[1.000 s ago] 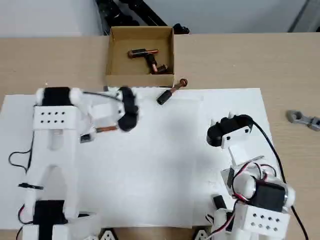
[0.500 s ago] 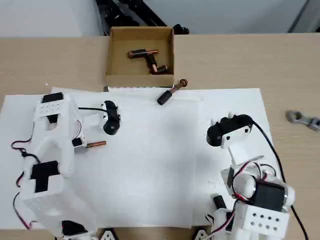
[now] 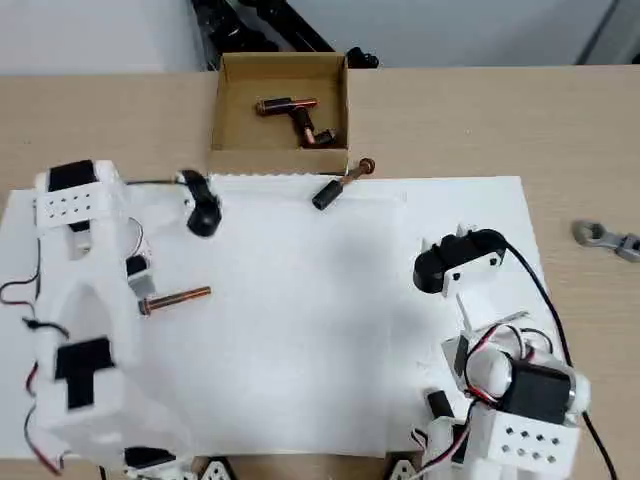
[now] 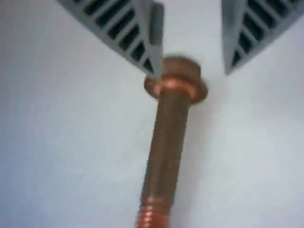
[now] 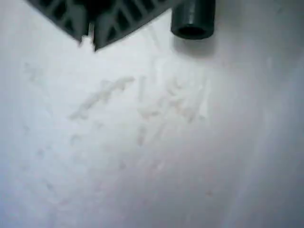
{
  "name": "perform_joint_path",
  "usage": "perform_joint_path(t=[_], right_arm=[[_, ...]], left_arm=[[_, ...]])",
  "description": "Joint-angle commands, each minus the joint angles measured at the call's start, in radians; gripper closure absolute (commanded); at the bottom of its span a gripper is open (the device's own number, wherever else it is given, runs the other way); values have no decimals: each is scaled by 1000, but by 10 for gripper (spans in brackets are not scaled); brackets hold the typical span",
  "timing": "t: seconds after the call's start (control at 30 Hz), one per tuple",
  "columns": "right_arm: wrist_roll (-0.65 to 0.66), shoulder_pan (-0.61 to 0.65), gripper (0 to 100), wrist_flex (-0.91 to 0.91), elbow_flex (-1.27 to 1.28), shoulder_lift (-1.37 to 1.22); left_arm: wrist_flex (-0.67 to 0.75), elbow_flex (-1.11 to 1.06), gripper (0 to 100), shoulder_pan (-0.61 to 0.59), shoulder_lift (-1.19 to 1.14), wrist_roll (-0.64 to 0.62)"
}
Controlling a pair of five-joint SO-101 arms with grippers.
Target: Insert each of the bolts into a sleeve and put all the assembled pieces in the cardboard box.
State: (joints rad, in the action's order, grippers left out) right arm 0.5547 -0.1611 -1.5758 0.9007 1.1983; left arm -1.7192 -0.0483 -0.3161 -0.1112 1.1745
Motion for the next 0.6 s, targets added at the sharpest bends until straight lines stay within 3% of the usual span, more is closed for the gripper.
perform_joint_path(t=[0.0, 0.13, 0.33, 0.57], right_arm=[[-8, -10, 991, 13, -3, -1], [-8, -10, 991, 13, -3, 2], [-9, -10, 991, 16, -3, 4], [-9, -10, 991, 16, -3, 4]], left_arm=[[-32, -5, 913, 25, 164, -305], [-28, -77, 913, 57, 180, -842], [92, -81, 912, -37, 127, -1471], [89, -120, 784, -81, 117, -1494]])
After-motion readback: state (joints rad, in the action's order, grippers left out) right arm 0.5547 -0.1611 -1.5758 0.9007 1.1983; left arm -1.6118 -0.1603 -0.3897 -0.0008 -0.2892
